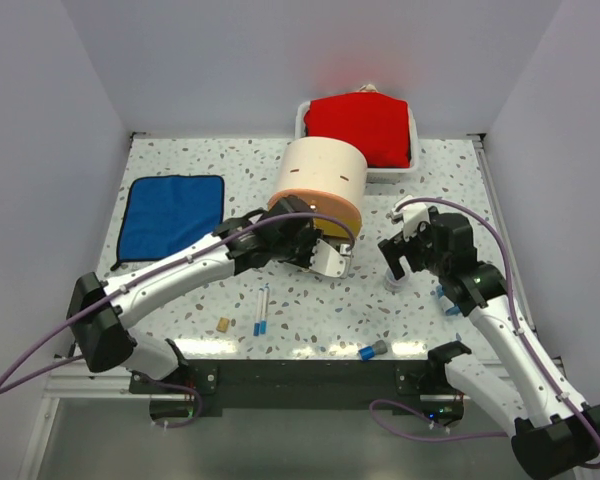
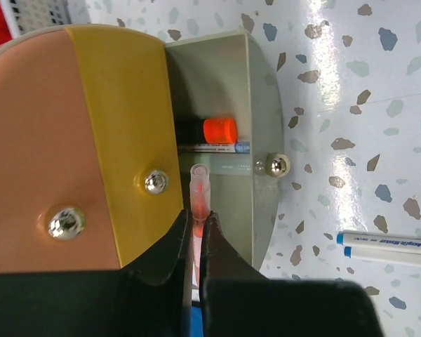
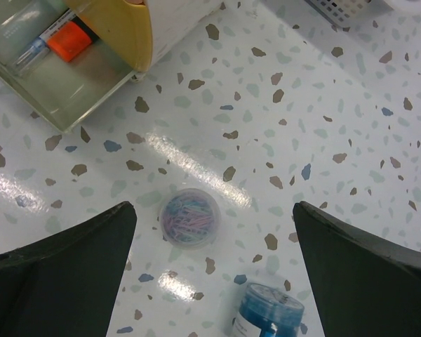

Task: Sort the stationery into containers
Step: Move the pen to the storage box.

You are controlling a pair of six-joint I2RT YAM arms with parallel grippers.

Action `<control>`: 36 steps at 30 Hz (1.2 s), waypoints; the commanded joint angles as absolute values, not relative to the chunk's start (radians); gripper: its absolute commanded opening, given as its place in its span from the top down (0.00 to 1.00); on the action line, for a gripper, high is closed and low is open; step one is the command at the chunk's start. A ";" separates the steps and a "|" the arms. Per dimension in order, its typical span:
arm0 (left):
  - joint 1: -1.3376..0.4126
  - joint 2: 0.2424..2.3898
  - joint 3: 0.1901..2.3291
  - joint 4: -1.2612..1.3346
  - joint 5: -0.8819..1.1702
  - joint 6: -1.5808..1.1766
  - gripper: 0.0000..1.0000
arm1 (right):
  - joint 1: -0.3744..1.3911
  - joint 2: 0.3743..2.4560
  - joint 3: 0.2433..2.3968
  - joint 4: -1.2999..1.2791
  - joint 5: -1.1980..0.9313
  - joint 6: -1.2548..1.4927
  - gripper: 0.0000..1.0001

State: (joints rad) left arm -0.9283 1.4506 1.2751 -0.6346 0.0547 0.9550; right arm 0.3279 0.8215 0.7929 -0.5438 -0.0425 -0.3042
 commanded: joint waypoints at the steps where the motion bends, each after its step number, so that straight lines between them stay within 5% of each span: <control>1: -0.934 1.524 1.316 -0.595 0.066 1.006 1.00 | 0.325 0.801 0.818 -0.511 -0.023 -0.307 0.01; 4: -0.934 1.565 1.339 -0.607 0.066 0.989 1.00 | 0.324 0.799 0.815 -0.512 -0.021 -0.305 0.01; 8: -0.934 1.618 1.344 -0.565 0.012 0.942 0.81 | 0.324 0.796 0.810 -0.512 -0.020 -0.304 0.01; 11: -0.934 1.634 1.341 -0.515 -0.038 0.893 0.57 | 0.325 0.795 0.805 -0.517 -0.020 -0.302 0.01; 16: -0.934 1.534 1.408 -0.555 -0.028 0.786 0.49 | 0.324 0.795 0.807 -0.526 -0.018 -0.302 0.01; 21: -0.898 1.366 1.387 -0.613 -0.078 0.277 0.35 | 0.325 0.792 0.785 -0.519 -0.031 -0.288 0.01; 26: -0.717 1.253 1.143 -0.755 -0.005 -0.206 0.36 | 0.325 0.808 0.770 -0.500 -0.055 -0.267 0.01; 36: -0.612 1.321 0.841 -0.611 0.024 -0.419 0.40 | 0.325 0.860 0.813 -0.531 -0.064 -0.273 0.01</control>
State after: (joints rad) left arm -0.6239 1.3048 0.8841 -0.6693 -0.0017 -0.2802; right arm 0.3267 0.8406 0.7738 -0.5396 -0.0444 -0.2874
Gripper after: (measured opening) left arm 0.598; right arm 0.986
